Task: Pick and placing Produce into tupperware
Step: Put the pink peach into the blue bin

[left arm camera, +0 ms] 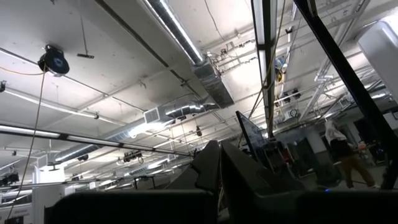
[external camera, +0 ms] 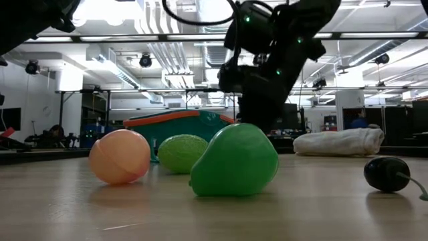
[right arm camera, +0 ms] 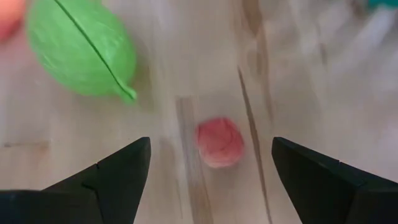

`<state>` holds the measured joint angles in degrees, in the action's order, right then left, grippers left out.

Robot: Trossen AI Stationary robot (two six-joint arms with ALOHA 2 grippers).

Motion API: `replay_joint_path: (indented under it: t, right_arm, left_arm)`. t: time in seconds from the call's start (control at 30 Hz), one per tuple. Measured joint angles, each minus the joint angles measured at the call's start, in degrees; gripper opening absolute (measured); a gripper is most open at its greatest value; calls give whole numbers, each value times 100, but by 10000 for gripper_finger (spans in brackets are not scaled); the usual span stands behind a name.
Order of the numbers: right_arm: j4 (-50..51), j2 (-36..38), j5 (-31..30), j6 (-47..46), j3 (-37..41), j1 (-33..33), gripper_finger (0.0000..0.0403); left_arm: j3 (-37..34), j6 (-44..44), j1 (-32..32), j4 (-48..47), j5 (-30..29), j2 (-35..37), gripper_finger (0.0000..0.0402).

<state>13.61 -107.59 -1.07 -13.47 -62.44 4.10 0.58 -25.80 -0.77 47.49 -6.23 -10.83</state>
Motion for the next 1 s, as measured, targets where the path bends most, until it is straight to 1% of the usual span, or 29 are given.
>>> replay_joint_path:
  t: [0.17, 0.27, 0.37, 0.43, 0.5, 0.77, 0.87, 0.9, 1.0]
  right_arm:
    - [-335, -276, -51, -69, 25, 0, 325]
    - [-345, -428, -92, -61, -86, 2, 325]
    - [-307, -532, -113, -88, -166, 2, 312]
    - [-122, -528, -113, -164, -241, 2, 287]
    - [54, -512, -108, -192, -275, -2, 254]
    - [451, -343, -60, -231, -257, 4, 95]
    - [575, -225, -359, -386, -241, 18, 39]
    - [613, -155, -505, -376, -240, 24, 28]
    - [539, 163, -869, -121, -358, 19, 28]
  left_arm:
    - [0, 2, 1, 10, 1, 10, 0]
    - [-1, 2, 0, 2, 2, 11, 0]
    - [0, 0, -1, 2, 1, 11, 0]
    - [-2, 1, 0, -1, 1, 11, 0]
    - [0, 2, 1, 5, 1, 11, 0]
    - [0, 2, -1, 3, 0, 11, 0]
    - [-1, 2, 1, 7, -1, 11, 0]
    - [0, 2, -1, 3, 0, 12, 0]
    - [0, 2, -1, 4, 1, 13, 0]
